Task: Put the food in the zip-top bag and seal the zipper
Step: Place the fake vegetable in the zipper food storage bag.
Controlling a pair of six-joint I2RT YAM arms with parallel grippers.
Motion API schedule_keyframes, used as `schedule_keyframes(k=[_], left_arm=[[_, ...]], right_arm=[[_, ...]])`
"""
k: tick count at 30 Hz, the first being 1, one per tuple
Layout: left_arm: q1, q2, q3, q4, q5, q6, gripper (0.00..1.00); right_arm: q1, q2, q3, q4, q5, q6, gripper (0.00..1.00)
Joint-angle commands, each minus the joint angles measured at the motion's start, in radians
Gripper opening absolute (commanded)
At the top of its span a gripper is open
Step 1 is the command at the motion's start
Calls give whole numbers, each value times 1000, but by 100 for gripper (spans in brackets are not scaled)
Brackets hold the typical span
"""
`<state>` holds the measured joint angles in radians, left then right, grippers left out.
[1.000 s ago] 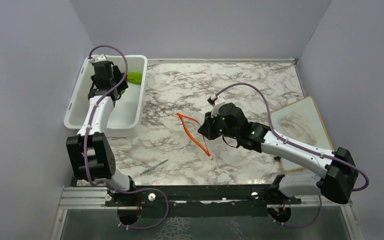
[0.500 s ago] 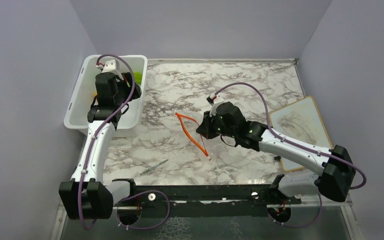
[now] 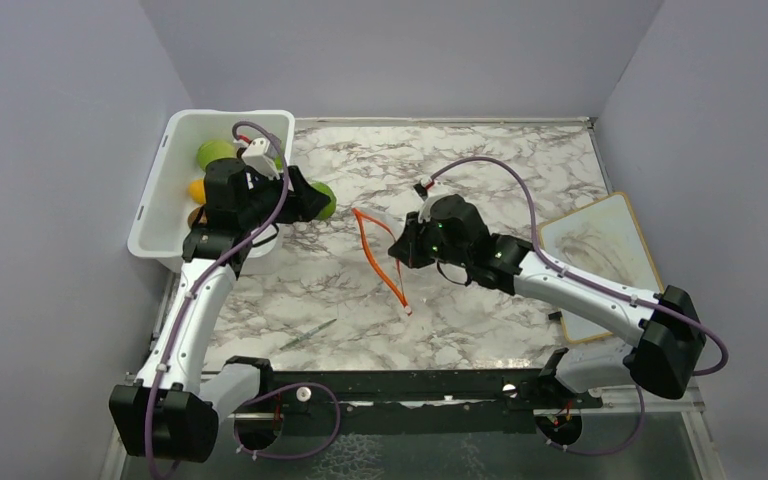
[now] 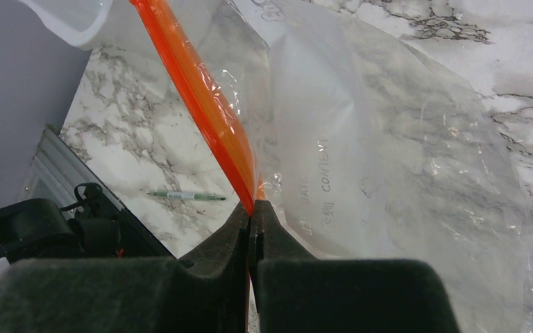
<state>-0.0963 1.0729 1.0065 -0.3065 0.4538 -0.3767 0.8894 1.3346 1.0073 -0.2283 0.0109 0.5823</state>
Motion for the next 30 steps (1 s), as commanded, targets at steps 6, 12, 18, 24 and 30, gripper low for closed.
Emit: schedule_keyframes(k=[6, 12, 18, 24, 30], left_arm=[[-25, -101, -120, 81, 294, -83, 37], [-39, -143, -140, 107, 371, -143, 37], [-59, -147, -196, 227, 432, -228, 37], [-68, -137, -268, 437, 475, -390, 37], [-85, -116, -328, 550, 442, -441, 35]], right_arm=[[-21, 25, 44, 54, 8, 76, 1], [-40, 38, 76, 53, 17, 96, 1], [-47, 48, 76, 123, -71, 101, 1], [-47, 45, 55, 188, -167, 99, 1], [-47, 24, 34, 246, -235, 93, 1]])
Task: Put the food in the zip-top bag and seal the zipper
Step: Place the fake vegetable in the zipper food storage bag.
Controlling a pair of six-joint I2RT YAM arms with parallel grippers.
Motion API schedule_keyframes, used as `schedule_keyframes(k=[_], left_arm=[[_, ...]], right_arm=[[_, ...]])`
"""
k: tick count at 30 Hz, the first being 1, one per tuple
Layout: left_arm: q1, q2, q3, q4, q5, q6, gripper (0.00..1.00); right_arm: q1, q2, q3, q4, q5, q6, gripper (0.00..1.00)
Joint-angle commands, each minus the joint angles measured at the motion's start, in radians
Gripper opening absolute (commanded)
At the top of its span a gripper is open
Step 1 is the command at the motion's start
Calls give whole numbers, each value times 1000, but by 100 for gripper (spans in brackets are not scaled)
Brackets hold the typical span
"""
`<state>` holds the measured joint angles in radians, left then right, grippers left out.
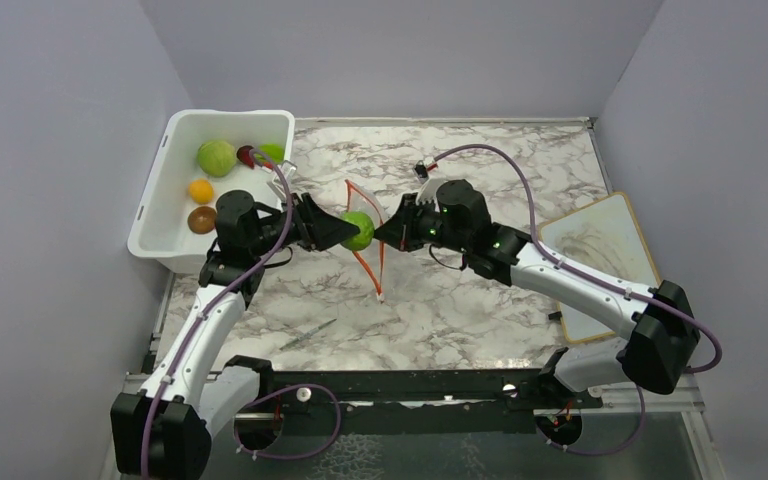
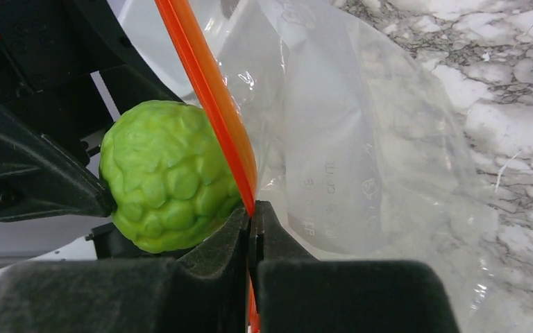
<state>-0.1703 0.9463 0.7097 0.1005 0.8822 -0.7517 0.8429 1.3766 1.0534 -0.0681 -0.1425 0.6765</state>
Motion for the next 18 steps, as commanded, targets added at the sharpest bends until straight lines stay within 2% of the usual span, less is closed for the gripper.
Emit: schedule_keyframes(k=[1, 9, 18], left_arm=[[-13, 14, -36, 148, 4, -65, 34], [-26, 42, -48, 138, -78, -27, 33], [-35, 42, -39, 21, -164, 53, 30]], right_arm=[[-1, -21, -16, 98, -98, -2, 1], [-1, -44, -51, 160, -183, -20, 1], [-1, -68, -62, 171, -187, -33, 1]])
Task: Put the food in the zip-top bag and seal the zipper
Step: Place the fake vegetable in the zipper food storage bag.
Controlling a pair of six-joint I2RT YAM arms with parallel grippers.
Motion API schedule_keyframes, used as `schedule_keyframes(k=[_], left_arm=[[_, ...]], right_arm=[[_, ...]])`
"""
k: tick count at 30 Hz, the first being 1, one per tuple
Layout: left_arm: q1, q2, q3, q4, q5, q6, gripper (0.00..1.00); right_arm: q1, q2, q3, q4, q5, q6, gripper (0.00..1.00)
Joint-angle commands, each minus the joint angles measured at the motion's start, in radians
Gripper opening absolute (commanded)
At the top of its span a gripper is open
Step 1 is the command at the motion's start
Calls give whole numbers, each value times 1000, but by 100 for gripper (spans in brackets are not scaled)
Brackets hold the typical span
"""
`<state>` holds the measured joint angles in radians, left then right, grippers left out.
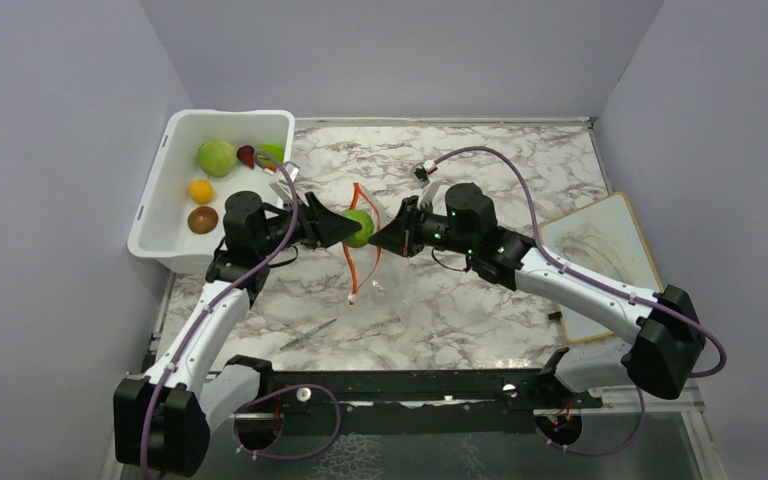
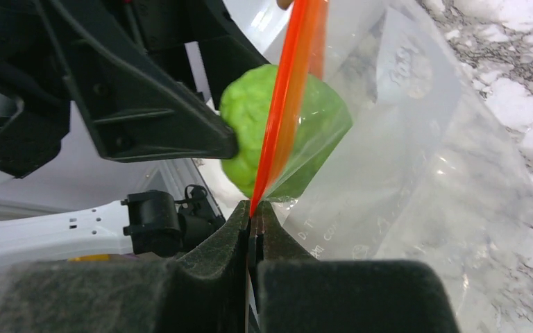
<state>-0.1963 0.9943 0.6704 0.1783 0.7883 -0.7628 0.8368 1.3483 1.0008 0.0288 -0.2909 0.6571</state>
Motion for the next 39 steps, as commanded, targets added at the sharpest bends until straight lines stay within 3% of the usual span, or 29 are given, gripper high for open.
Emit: schedule_keyframes(k=[1, 17, 25, 29, 35, 39], left_arm=[[-9, -8, 5, -75, -84, 78, 29], [-47, 6, 65, -278, -258, 98, 27], [-54, 9, 92, -403, -436, 136, 24], [-54, 9, 111, -404, -364, 102, 23], [-54, -58, 103, -281, -184, -51, 27], [-54, -98, 78, -262, -165, -102, 27]], right_arm=[[5, -43, -11, 81, -40, -16, 1], [5, 76, 6, 214, -151, 18, 1], [7, 70, -14, 267, -204, 51, 1], [7, 69, -32, 257, -177, 43, 1], [7, 63, -90, 323, -175, 62, 1], [7, 45, -104, 334, -177, 60, 1]])
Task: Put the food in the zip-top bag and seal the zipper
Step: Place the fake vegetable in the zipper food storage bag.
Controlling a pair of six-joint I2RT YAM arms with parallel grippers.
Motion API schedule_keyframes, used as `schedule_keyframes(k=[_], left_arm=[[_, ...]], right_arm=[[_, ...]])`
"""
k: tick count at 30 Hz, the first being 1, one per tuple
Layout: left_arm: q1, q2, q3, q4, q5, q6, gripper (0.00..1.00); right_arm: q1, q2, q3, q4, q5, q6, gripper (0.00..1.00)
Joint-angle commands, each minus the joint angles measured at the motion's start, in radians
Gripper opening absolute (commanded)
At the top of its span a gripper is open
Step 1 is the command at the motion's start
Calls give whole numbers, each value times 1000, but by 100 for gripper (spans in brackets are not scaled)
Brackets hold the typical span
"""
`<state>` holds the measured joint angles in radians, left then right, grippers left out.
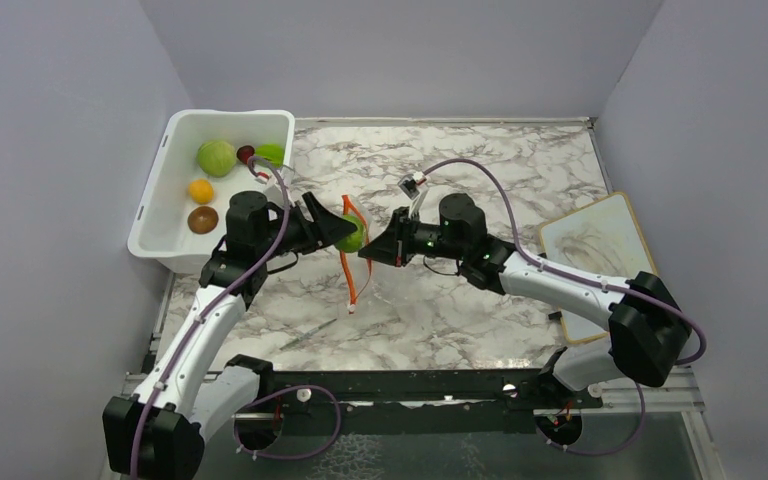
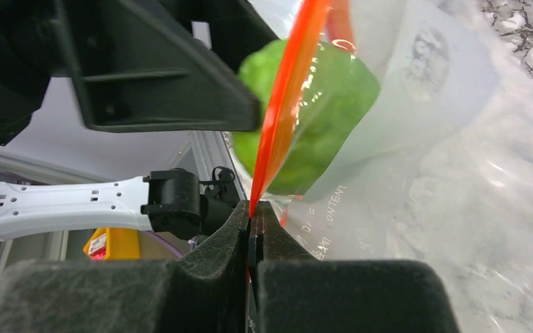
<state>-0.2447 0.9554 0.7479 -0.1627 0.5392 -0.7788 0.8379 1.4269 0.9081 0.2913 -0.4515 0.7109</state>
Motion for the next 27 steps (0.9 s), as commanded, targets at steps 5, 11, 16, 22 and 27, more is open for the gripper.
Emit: schedule_keyframes(k=[5, 11, 16, 22, 27], left_arm=[[-5, -55, -43, 115, 113, -145, 27], [-6, -88, -71, 89, 62, -149, 31], [-5, -78, -76, 86, 76, -157, 46], [-6, -100, -22, 75, 144, -139, 65], [-5, -129, 24, 30, 162, -124, 81]], right_arm=[[6, -73, -41, 113, -40, 3, 1], [6, -99, -97, 179, -39, 46, 1], [6, -75, -96, 234, -84, 80, 1], [5, -120, -117, 241, -66, 93, 1], [6, -191, -150, 222, -24, 101, 1]])
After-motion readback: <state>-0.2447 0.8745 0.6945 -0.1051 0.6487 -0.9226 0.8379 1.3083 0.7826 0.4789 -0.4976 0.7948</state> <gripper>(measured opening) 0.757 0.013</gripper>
